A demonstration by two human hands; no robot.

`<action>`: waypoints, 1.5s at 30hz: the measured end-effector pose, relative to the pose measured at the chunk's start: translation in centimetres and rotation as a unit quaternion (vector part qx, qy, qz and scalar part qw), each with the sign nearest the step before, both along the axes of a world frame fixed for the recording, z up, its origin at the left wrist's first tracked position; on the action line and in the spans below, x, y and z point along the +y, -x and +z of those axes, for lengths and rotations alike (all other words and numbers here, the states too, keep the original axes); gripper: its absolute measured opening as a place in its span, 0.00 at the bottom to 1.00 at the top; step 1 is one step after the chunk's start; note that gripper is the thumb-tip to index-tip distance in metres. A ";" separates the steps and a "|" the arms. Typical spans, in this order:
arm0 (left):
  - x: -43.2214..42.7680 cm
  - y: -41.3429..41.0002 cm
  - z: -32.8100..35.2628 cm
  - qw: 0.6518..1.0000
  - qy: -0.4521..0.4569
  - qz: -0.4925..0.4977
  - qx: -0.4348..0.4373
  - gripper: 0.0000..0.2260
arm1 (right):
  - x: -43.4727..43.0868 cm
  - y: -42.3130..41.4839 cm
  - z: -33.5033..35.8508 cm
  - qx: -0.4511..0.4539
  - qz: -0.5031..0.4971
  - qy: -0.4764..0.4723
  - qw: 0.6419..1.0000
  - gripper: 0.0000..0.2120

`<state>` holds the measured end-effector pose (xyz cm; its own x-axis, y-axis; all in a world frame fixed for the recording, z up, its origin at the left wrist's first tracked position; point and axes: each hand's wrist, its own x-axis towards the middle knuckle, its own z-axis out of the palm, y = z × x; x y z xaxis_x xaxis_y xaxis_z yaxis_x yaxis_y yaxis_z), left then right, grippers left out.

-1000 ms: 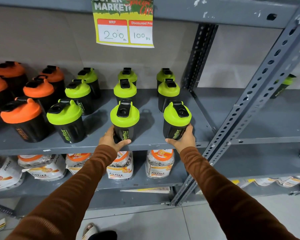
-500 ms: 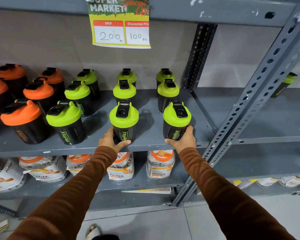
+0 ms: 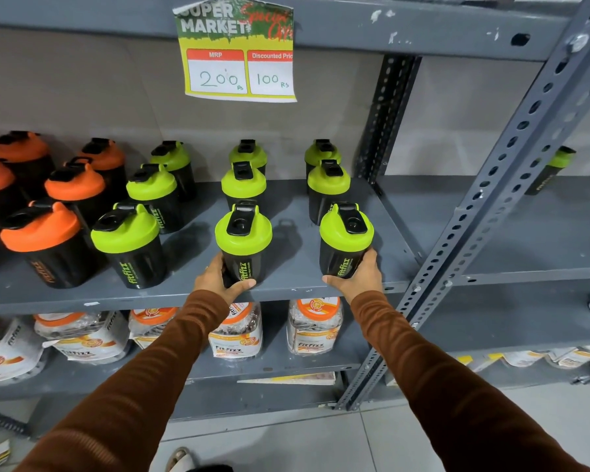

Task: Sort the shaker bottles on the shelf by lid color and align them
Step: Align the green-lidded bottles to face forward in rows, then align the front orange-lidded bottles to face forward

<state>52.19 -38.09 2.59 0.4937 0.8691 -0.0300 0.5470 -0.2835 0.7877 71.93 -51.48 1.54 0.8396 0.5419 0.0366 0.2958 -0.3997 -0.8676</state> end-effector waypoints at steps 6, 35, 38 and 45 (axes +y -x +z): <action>0.3 0.0 -0.7 0.999 -0.018 -0.016 -0.029 0.30 | -0.2 0.3 0.0 -0.019 0.000 -0.012 1.000 0.44; 17.1 22.8 -2.8 0.977 -0.034 0.129 -0.164 0.51 | 20.9 29.2 -1.3 0.005 -0.005 -0.128 0.992 0.51; 18.4 22.3 -2.8 0.987 0.031 0.068 -0.141 0.56 | 20.7 28.8 -1.6 0.012 -0.021 -0.104 0.994 0.48; 20.1 23.1 -2.8 0.988 0.041 0.027 -0.148 0.51 | 21.2 29.6 -1.0 0.007 -0.060 -0.110 0.992 0.43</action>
